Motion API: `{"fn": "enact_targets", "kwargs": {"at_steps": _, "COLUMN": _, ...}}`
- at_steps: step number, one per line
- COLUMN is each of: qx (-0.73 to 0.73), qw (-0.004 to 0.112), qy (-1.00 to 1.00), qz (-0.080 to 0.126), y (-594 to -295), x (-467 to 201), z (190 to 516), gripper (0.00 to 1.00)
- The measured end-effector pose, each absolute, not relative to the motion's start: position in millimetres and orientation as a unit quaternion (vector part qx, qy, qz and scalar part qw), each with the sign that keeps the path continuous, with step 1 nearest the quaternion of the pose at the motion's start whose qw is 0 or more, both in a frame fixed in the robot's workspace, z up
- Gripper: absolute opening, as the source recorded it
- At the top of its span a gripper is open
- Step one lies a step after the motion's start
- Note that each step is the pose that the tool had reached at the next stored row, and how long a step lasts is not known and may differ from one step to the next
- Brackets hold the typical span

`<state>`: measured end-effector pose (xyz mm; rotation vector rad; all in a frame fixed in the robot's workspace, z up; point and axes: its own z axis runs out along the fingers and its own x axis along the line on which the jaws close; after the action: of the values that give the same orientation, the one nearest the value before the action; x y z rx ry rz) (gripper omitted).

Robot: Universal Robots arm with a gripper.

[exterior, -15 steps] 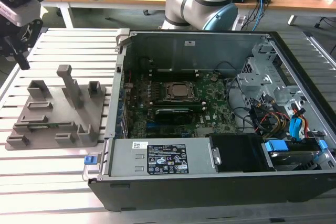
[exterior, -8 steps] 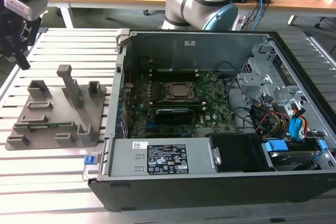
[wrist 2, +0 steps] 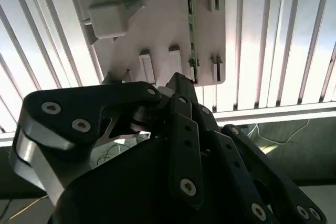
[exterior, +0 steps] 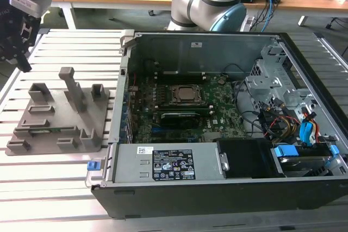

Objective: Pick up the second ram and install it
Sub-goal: 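Pick up the second ram and move it above second insertion slot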

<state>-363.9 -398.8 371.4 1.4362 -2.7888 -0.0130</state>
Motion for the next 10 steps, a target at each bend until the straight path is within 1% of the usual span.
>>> {"fn": "enact_targets", "kwargs": {"at_steps": 10, "qx": 0.545, "qw": 0.003, "qy": -0.838, "qz": -0.004, "y": -398.8, "x": -363.9, "z": 371.5, "gripper": 0.11}}
